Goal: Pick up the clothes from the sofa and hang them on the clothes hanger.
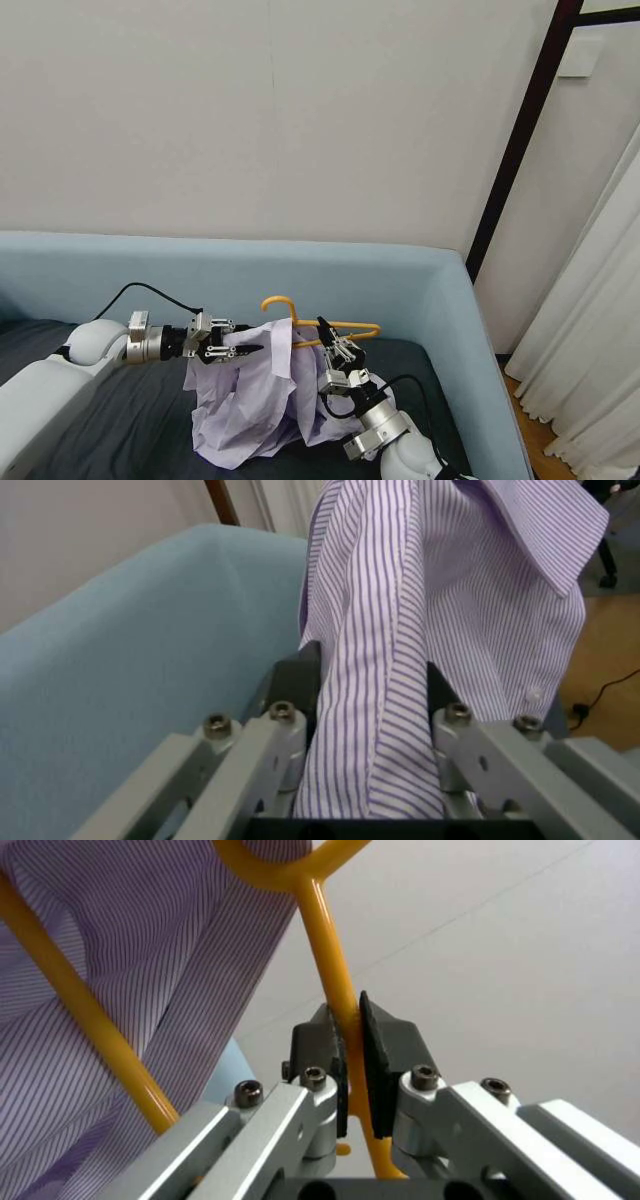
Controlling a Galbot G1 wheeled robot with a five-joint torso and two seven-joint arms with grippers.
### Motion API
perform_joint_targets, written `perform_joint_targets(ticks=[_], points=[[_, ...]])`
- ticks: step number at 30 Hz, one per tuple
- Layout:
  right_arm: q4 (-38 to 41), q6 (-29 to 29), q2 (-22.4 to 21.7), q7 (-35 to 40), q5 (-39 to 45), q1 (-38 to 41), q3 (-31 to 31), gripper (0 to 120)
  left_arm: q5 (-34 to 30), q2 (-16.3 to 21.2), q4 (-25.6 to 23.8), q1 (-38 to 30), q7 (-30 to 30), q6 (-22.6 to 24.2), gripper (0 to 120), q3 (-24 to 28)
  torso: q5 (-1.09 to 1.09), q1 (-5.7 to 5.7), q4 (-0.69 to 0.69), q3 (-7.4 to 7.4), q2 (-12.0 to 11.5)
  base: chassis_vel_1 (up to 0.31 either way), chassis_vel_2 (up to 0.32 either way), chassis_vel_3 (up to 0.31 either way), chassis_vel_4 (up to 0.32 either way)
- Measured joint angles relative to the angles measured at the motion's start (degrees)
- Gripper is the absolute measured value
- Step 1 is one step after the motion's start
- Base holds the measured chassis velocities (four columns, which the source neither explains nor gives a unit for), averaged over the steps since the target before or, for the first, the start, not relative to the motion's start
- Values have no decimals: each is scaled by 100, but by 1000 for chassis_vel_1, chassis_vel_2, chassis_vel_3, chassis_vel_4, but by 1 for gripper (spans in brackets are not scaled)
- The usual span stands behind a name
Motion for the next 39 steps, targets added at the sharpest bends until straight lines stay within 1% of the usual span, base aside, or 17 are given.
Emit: perform_joint_targets(ticks=[3,7,10,13,14,18,20,22,24,26,29,30,31,34,36,37,39], points=[[1,0,0,4,70,10,4,4,0,-69,69,-15,-2,-11,5,14,0,0,0,0,0,0,0,0,0],[36,1,-4,3,193,11,12,4,-16,-94,91,-12,-2,-24,5,14,0,0,0,0,0,0,0,0,0],[92,102,-12,-11,483,9,15,11,-26,-114,134,2,-8,-23,5,5,1,0,0,0,0,0,0,0,0],[164,783,-42,-211,1152,-33,80,22,-34,-161,224,39,-159,-2,3,-55,-1,0,2,0,0,0,0,0,0],[164,783,-42,-211,1152,-33,80,22,-34,-161,224,39,-159,-2,3,-55,-1,0,2,0,0,0,0,0,0],[95,2163,-152,-913,2089,-143,169,44,-73,-199,343,33,-378,-4,1,-99,0,0,1,0,0,0,0,0,0],[61,2353,-186,-1098,2298,-167,169,46,-48,-200,376,20,-420,-7,1,-103,-1,0,0,-1,0,0,0,0,0],[-50,2591,-251,-1438,2754,-211,158,55,-9,-200,423,-8,-494,-13,1,-111,0,0,0,0,0,0,0,0,0],[-324,2496,-283,-1615,3217,-230,143,66,27,-172,455,-39,-525,-20,1,-121,0,0,0,0,0,0,0,0,0],[-375,2423,-283,-1617,3271,-229,145,66,33,-159,455,-42,-525,-25,1,-122,0,0,0,0,0,0,0,0,0],[-768,1255,-260,-1436,3795,-121,196,82,41,-50,406,-40,-515,-58,1,-134,1,0,1,-1,0,0,0,0,0],[-768,1255,-260,-1436,3795,-121,196,82,41,-50,406,-40,-515,-58,1,-134,1,0,1,-1,0,0,0,0,0],[-924,940,-255,-1521,4136,-51,246,86,38,-21,401,-40,-510,-79,1,-136,1,0,1,0,0,0,0,0,0],[-1562,864,-243,-2541,4606,185,511,98,33,-4,390,-71,-481,-127,1,-116,1,0,1,0,0,0,0,0,0],[-2088,1081,-208,-3492,4443,405,756,100,22,22,334,-73,-452,-143,1,-110,1,0,-1,0,0,0,0,0,0],[-2088,1081,-208,-3492,4443,405,756,100,22,22,334,-73,-452,-143,1,-110,1,0,-1,0,0,0,0,0,0],[-2534,1266,-150,-4334,4201,648,948,100,4,41,287,-70,-433,-149,1,-110,1,0,-1,0,0,0,0,0,0]])
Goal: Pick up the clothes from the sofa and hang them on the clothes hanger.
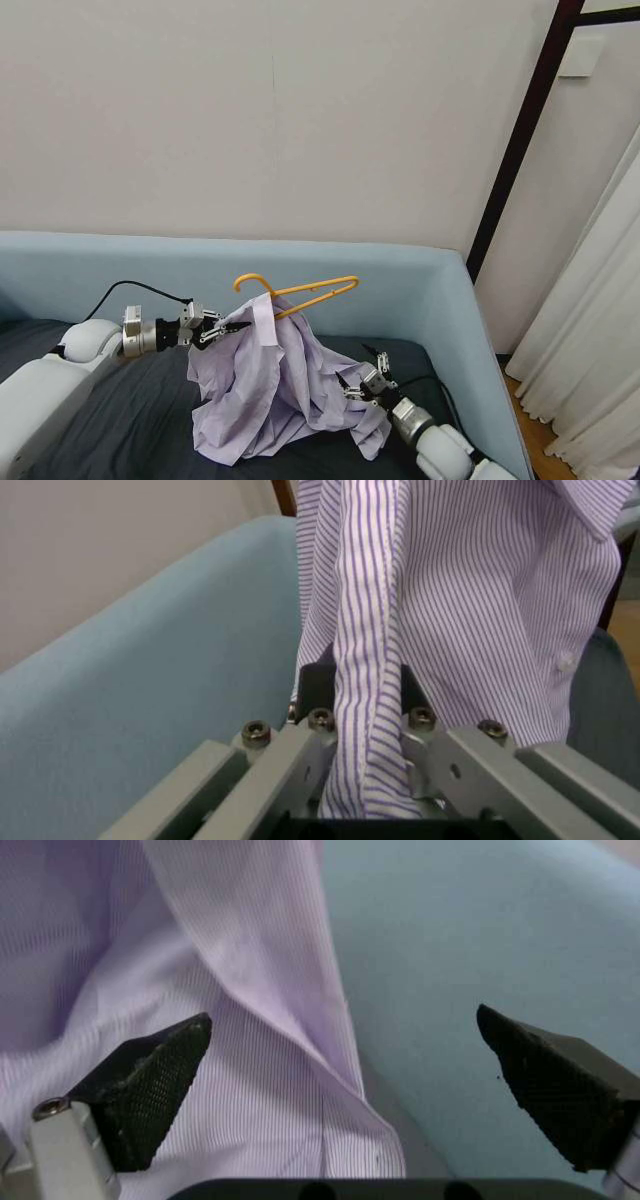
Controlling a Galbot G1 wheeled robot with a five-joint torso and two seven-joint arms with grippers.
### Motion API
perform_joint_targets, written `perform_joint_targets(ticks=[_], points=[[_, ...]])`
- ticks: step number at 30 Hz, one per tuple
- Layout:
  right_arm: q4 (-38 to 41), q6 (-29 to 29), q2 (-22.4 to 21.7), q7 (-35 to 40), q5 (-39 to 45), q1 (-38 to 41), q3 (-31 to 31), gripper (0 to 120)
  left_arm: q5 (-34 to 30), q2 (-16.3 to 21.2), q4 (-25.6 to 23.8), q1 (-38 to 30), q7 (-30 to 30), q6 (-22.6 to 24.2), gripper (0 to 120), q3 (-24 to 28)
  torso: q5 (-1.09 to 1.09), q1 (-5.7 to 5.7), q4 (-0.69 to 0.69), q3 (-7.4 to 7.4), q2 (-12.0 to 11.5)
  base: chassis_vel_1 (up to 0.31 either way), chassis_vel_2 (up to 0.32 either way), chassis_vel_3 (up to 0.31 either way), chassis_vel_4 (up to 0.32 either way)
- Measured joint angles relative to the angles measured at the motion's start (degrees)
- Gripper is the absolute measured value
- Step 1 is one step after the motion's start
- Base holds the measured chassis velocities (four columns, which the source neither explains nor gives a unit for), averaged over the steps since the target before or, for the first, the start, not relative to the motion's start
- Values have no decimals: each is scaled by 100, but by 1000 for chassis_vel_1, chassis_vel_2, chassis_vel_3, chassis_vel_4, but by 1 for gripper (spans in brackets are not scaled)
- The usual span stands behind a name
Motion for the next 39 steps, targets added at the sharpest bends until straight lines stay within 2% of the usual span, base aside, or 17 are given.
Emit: perform_joint_targets(ticks=[2,7,15,16,17,21,23,24,26,31,32,36,37,39], points=[[-288,116,74,-256,-287,202,69,100,-7,2,-3,7,7,-9,1,-1,-2,0,1,0,0,0,0,0,0],[-516,150,209,-185,-732,370,39,100,-18,1,16,11,22,-32,1,-4,-1,0,2,0,0,0,0,0,0],[-977,452,639,-152,-2071,574,46,97,-54,-32,59,-18,31,-49,1,-5,-1,0,1,0,0,0,0,0,0],[-1049,538,712,-181,-2311,591,81,92,-55,-45,71,-20,32,-51,1,-2,-1,0,1,0,0,0,0,0,0],[-1049,538,712,-181,-2311,591,81,92,-55,-45,71,-20,32,-51,1,-2,-1,0,1,0,0,0,0,0,0],[-1087,619,822,-187,-2457,594,95,74,-53,-89,108,-6,39,-81,1,0,-1,0,1,0,0,0,0,0,0],[-1088,630,832,-184,-2469,592,95,70,-50,-100,112,2,40,-86,1,0,-2,0,1,0,0,0,0,0,0],[-1087,654,843,-172,-2477,581,95,64,-45,-114,114,12,41,-91,1,0,-2,0,1,0,0,0,0,0,0],[-1085,662,843,-166,-2478,575,95,61,-43,-120,114,15,41,-93,1,0,-1,0,1,0,0,0,0,0,0],[-1072,753,825,-118,-2394,547,96,37,-31,-138,125,26,42,-110,1,-6,-1,0,1,0,0,0,0,0,0],[-1072,753,825,-118,-2394,547,96,37,-31,-138,125,26,42,-110,1,-6,-1,0,1,0,0,0,0,0,0],[-1072,780,767,-113,-2135,524,88,19,-29,-147,149,32,40,-132,1,-9,-1,0,1,-1,0,0,0,0,0],[-1072,780,767,-113,-2135,524,88,19,-29,-147,149,32,40,-132,1,-9,-1,0,1,-1,0,0,0,0,0],[-1069,776,745,-113,-1984,519,74,12,-29,-155,156,35,39,-135,1,-9,-1,0,1,-1,0,0,0,0,0]])
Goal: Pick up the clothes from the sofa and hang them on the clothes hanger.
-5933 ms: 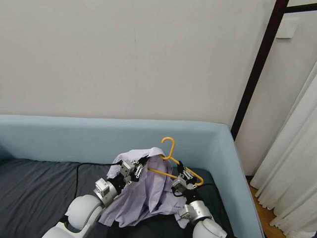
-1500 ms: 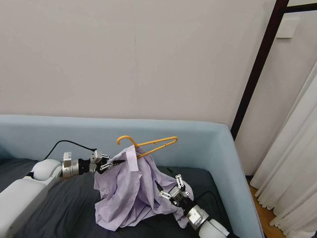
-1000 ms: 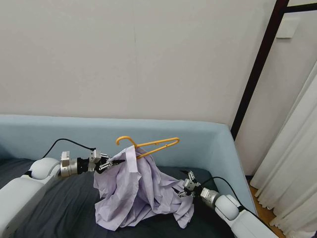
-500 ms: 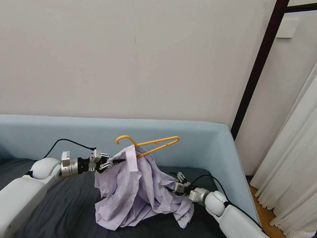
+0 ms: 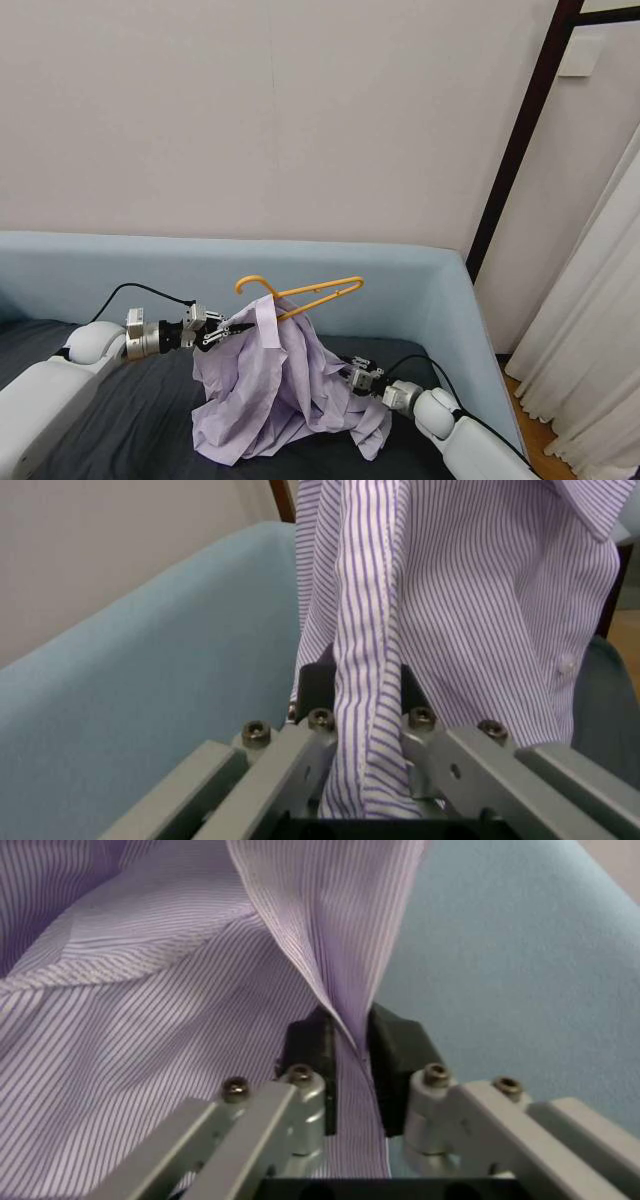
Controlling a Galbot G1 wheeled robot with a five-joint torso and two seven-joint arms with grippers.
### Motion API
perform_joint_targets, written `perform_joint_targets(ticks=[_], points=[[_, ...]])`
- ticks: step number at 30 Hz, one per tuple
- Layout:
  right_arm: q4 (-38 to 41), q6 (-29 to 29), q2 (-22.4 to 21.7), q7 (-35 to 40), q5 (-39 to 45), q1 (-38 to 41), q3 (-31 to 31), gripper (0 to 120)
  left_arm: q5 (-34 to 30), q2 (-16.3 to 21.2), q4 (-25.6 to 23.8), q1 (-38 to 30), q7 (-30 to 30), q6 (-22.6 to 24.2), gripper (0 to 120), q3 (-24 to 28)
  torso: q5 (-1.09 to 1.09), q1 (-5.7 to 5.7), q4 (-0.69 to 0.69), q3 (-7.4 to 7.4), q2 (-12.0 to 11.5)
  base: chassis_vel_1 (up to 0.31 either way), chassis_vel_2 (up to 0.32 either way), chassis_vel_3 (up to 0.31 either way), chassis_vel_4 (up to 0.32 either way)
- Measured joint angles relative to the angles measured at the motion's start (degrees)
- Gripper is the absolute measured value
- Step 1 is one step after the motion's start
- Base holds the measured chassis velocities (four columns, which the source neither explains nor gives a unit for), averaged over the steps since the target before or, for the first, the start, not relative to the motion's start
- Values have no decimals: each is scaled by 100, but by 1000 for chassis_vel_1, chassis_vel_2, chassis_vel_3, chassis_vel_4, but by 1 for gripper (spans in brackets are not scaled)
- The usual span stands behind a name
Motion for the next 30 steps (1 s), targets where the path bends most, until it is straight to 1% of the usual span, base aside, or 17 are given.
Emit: perform_joint_targets(ticks=[1,2,4,7,9,10,14,15,18,19,20,23,25,26,28,30], points=[[1,-5,-9,-1,54,-1,-5,7,0,-5,5,0,0,-1,1,0,0,0,0,0,0,0,0,0,0],[1,-5,-9,-1,54,-1,-5,7,0,-5,5,0,0,-1,1,0,0,0,0,0,0,0,0,0,0],[1,-5,-32,-2,99,0,-13,0,0,-16,19,-11,3,-2,1,6,0,0,1,0,0,0,0,0,0],[25,-1,-69,-16,196,9,-3,0,0,-23,36,-44,15,-2,1,22,0,0,0,0,0,0,0,0,0],[126,-48,-130,-64,561,16,37,0,0,-38,70,-88,19,-4,1,41,1,0,0,0,0,0,0,0,0],[126,-48,-130,-64,561,16,37,0,0,-38,70,-88,19,-4,1,41,1,0,0,0,0,0,0,0,0],[390,-157,-278,-450,1768,-3,213,0,-4,-58,118,-110,58,-40,1,45,1,0,0,0,0,0,0,0,0],[390,-157,-278,-450,1768,-3,213,0,-4,-58,118,-110,58,-40,1,45,1,0,0,0,0,0,0,0,0],[650,-206,-429,-841,2603,16,586,0,-15,-59,156,-88,96,-126,1,32,0,0,0,0,0,0,0,0,0],[741,-256,-485,-881,2808,20,629,0,-23,-60,161,-79,108,-143,1,30,0,0,0,0,0,0,0,0,0],[741,-256,-485,-881,2808,20,629,0,-23,-60,161,-79,108,-143,1,30,0,0,0,0,0,0,0,0,0],[1244,-576,-713,-917,3735,-6,712,0,-126,-59,170,-46,144,-238,1,13,0,0,0,0,1,0,0,0,0],[1590,-878,-791,-727,4402,-62,724,0,-172,-60,169,-30,181,-282,1,4,0,0,0,0,1,0,0,0,0],[1590,-878,-791,-727,4402,-62,724,0,-172,-60,169,-30,181,-282,1,4,0,0,0,0,1,0,0,0,0],[1903,-1222,-821,-351,4918,-101,713,0,-231,-59,151,-19,217,-314,1,-6,0,-1,0,0,1,0,0,0,0],[2161,-1652,-817,193,5339,-119,677,0,-330,-52,96,14,267,-347,1,-13,0,-1,0,0,1,0,0,0,0]])
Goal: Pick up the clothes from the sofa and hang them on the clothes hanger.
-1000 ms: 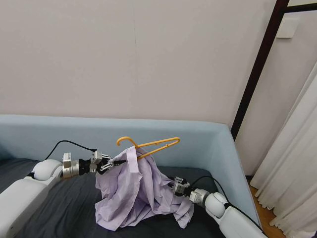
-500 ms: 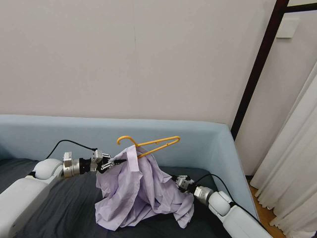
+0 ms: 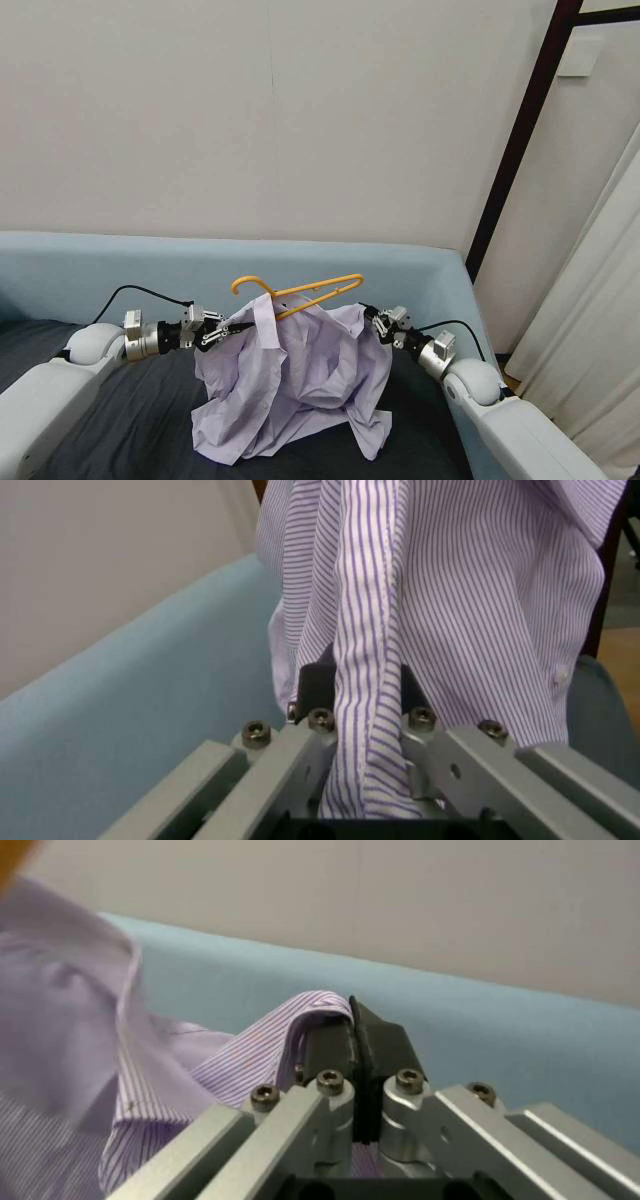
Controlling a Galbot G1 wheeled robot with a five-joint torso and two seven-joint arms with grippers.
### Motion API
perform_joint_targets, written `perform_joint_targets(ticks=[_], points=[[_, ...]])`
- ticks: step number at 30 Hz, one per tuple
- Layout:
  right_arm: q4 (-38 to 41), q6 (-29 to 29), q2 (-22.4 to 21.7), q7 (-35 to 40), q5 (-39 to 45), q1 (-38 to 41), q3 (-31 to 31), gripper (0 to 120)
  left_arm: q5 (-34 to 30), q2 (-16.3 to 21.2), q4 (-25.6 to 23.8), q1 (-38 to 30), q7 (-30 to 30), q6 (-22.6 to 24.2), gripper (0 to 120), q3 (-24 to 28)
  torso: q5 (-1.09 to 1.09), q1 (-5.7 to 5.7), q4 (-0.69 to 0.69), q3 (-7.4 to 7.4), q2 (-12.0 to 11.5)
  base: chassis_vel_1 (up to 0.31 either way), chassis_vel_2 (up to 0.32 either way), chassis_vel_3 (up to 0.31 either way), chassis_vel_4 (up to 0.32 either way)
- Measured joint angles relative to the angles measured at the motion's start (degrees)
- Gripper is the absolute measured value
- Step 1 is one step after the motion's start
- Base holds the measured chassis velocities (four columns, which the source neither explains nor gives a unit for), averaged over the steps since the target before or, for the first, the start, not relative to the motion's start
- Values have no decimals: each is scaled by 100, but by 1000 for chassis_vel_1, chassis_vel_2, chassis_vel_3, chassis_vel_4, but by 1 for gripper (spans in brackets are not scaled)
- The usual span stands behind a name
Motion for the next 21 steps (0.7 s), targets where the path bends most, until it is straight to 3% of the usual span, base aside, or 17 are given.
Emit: perform_joint_targets(ticks=[4,8,21], points=[[136,-425,41,554,383,26,-6,0,-124,21,-89,47,94,-46,1,-13,1,0,0,0,0,0,0,0,0],[152,-499,71,703,594,70,30,0,-81,33,-141,101,159,-57,1,-47,0,0,0,0,0,0,0,0,0],[478,-74,20,111,684,279,242,0,834,-46,-37,168,-29,-96,1,-286,-1,0,-1,0,0,0,0,0,0]])
